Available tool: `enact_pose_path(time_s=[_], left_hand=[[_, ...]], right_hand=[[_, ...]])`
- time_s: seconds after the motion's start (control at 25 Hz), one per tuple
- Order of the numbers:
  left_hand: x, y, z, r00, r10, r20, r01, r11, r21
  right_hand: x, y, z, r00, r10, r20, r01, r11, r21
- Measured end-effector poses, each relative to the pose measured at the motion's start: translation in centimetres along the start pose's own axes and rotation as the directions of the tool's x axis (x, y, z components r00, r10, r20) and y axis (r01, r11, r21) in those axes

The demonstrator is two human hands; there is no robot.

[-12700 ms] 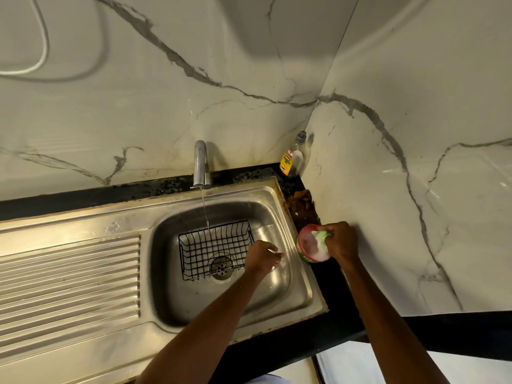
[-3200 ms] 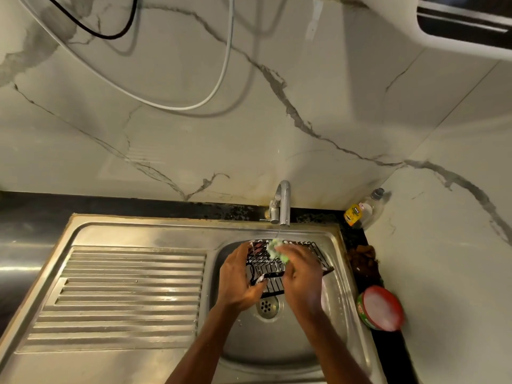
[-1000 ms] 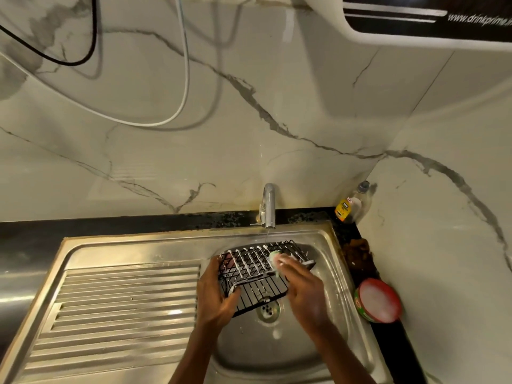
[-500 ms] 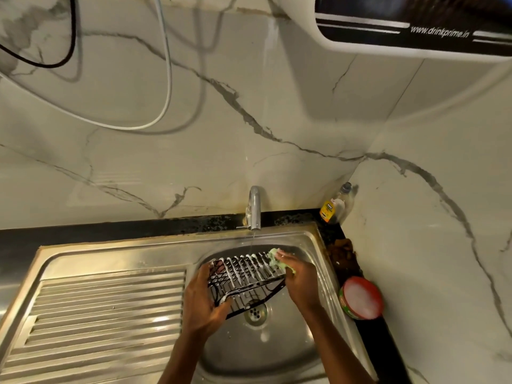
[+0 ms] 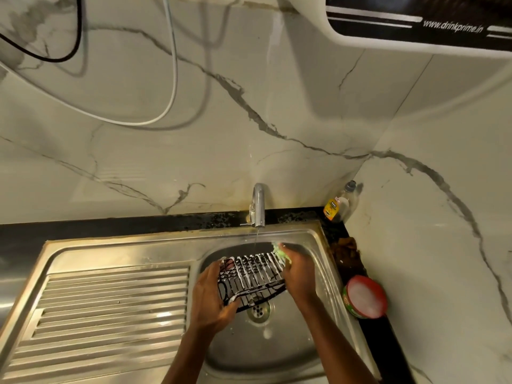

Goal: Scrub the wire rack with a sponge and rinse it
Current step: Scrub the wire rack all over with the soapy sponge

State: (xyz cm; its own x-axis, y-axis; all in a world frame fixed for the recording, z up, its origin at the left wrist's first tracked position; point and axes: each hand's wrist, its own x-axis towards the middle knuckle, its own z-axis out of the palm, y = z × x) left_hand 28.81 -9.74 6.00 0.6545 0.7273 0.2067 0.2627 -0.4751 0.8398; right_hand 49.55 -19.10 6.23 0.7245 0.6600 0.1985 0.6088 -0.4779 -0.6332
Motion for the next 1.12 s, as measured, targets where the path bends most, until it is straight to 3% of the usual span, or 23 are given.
enact_pose_path(time_s=[0.12, 0.2, 0.36, 0.44, 0.52, 0.6, 0.68, 0.72, 0.84, 0.92, 1.0, 1.12], left_hand=[[0.2, -0.5, -0.1, 1.000, -0.015, -0.018, 0.015, 1.000, -0.007], [0.4, -0.1, -0.6, 0.998, -0.006, -0.058, 0.004, 1.000, -0.028], [0.0, 0.2, -0.6, 0.998, 0.023, -0.058, -0.023, 1.000, 0.000], [-0.2, 0.3, -0.4, 0.998, 0.012, -0.069, -0.013, 1.000, -0.020], [0.2, 0.4, -0.3, 0.997, -0.001, -0.080, -0.003, 0.999, -0.046], [0.5, 0.1, -0.5, 0.995, -0.018, -0.097, 0.013, 0.999, -0.046], [0.5, -0.5, -0.5, 0.995, -0.020, -0.102, 0.015, 0.999, -0.045], [0.6, -0.6, -0.6, 0.995, -0.018, -0.102, 0.013, 0.999, -0.049], [0.1, -0.4, -0.4, 0.994, -0.021, -0.104, 0.015, 0.998, -0.054], [0.1, -0.4, -0.2, 0.994, -0.042, -0.104, 0.035, 0.997, -0.067], [0.6, -0.2, 0.1, 0.993, -0.050, -0.104, 0.042, 0.997, -0.072], [1.3, 0.2, 0.2, 0.994, -0.041, -0.098, 0.033, 0.996, -0.078]], right_hand=[[-1.7, -3.9, 0.8, 0.982, -0.185, 0.028, 0.183, 0.980, 0.077], [-1.6, -3.0, 0.0, 0.972, -0.233, 0.032, 0.228, 0.966, 0.119], [1.2, 2.0, -1.0, 0.999, 0.021, 0.034, -0.020, 0.999, -0.040], [0.2, 0.1, -0.2, 1.000, 0.028, 0.001, -0.028, 1.000, -0.014], [-2.0, -3.4, 0.4, 0.999, -0.050, -0.018, 0.051, 0.995, 0.083], [-4.4, -4.9, 0.4, 0.974, -0.228, -0.017, 0.228, 0.963, 0.143], [-4.8, -3.5, -0.3, 0.941, -0.339, 0.006, 0.338, 0.940, 0.053], [-4.0, -2.1, -0.6, 0.946, -0.325, 0.004, 0.325, 0.946, -0.010], [-1.9, 1.1, -0.9, 0.999, -0.026, -0.019, 0.025, 0.998, -0.055], [-2.5, -0.1, -0.2, 0.995, 0.070, -0.068, -0.073, 0.996, -0.046], [-4.9, -3.6, 0.6, 0.994, -0.017, -0.108, 0.020, 0.999, 0.026], [-8.4, -7.5, 0.5, 0.920, -0.380, -0.091, 0.389, 0.915, 0.107]])
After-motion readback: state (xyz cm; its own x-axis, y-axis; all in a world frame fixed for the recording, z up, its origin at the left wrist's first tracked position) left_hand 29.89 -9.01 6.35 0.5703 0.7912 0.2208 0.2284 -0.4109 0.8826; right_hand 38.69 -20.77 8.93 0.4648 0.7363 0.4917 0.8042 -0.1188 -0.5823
